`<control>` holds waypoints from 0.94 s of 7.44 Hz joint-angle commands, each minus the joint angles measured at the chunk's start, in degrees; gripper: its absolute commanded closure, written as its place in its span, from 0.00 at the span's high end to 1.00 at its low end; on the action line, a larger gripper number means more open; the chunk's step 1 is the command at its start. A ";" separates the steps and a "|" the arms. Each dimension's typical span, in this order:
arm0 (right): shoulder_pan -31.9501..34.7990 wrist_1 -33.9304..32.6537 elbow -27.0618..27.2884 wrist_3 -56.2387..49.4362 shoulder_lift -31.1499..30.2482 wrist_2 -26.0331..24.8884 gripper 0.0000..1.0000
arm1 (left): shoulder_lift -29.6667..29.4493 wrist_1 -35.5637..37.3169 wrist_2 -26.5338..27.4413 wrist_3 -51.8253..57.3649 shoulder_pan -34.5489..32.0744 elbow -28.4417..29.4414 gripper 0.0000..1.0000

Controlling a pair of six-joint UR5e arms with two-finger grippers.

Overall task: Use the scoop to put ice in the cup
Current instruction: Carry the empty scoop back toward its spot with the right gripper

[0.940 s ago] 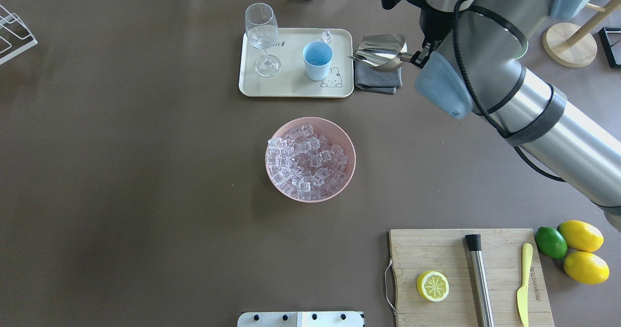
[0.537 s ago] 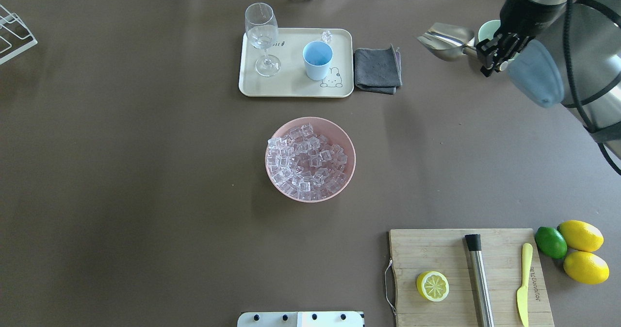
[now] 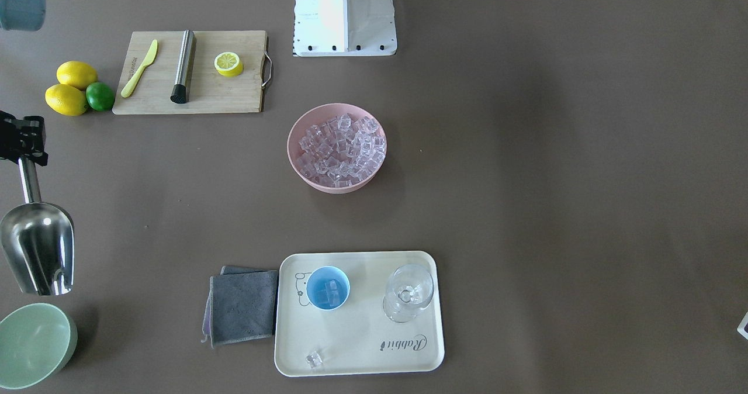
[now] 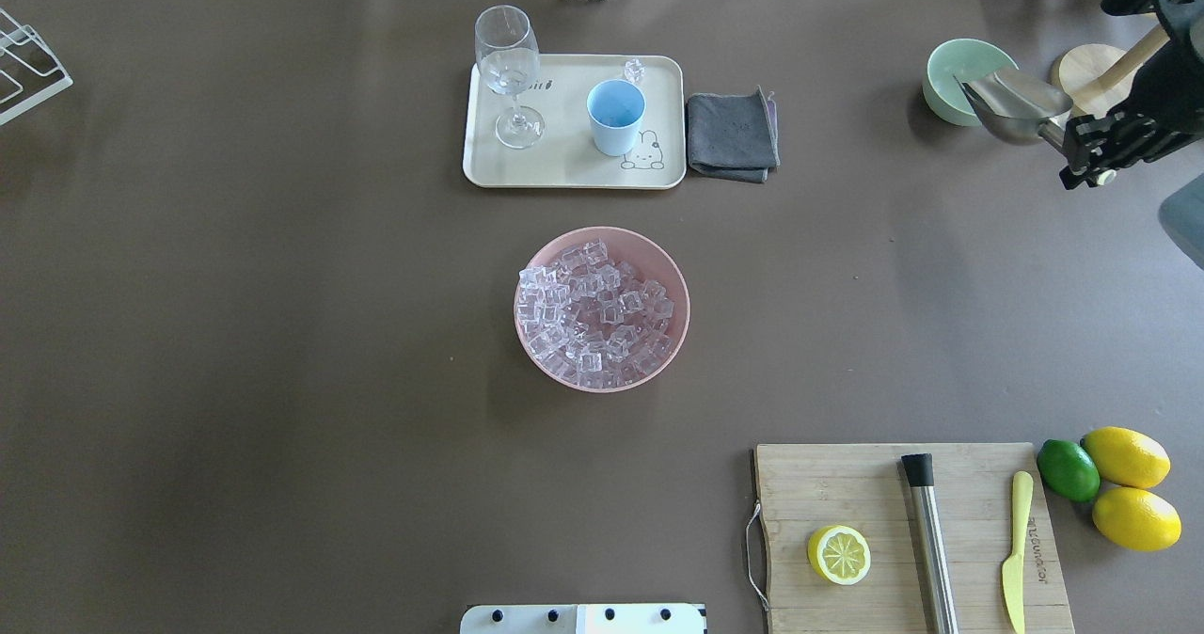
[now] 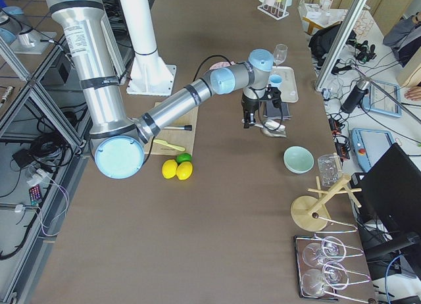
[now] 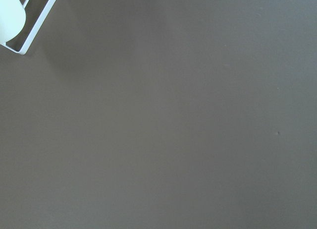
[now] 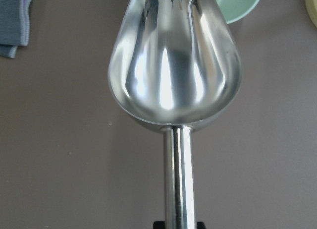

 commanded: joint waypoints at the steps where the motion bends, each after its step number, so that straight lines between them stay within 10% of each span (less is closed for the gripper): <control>1: 4.86 9.33 1.58 4.50 -12.94 -1.16 0.00 | 0.15 0.21 -0.13 -0.19 -0.04 0.27 0.99; 7: 4.35 25.71 -8.52 8.22 -18.26 2.60 0.00 | -2.14 -0.32 8.83 -8.19 0.04 1.76 0.99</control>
